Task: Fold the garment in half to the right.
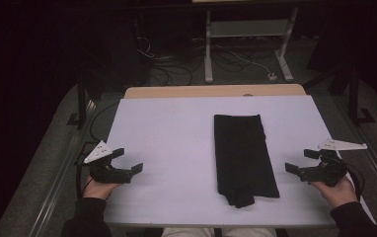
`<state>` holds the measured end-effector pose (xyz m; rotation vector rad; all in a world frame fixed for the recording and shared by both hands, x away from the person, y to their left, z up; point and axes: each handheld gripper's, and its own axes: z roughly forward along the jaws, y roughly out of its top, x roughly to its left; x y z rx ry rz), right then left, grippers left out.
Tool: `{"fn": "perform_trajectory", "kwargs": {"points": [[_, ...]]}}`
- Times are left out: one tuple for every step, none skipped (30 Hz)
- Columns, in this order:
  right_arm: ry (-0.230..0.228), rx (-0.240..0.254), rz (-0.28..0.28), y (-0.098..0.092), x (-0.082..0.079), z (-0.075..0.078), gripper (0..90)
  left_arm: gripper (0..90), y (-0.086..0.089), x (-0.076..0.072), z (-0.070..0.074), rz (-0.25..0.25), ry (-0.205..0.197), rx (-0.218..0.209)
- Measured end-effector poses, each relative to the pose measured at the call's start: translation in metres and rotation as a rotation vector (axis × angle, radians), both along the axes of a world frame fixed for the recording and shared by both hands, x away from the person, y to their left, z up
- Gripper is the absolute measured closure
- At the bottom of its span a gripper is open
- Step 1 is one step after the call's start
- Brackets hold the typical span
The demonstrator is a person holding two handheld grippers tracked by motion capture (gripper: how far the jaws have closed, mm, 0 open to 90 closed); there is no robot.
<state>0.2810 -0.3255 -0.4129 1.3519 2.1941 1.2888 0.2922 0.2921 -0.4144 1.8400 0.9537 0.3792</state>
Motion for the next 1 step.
{"fn": "perform_trajectory", "kwargs": {"points": [[0.002, 0.002, -0.002, -0.0002, 0.0003, 0.0000, 0.0, 0.0, -0.0012, -0.0002, 0.0009, -0.006, 0.001, -0.002]]}}
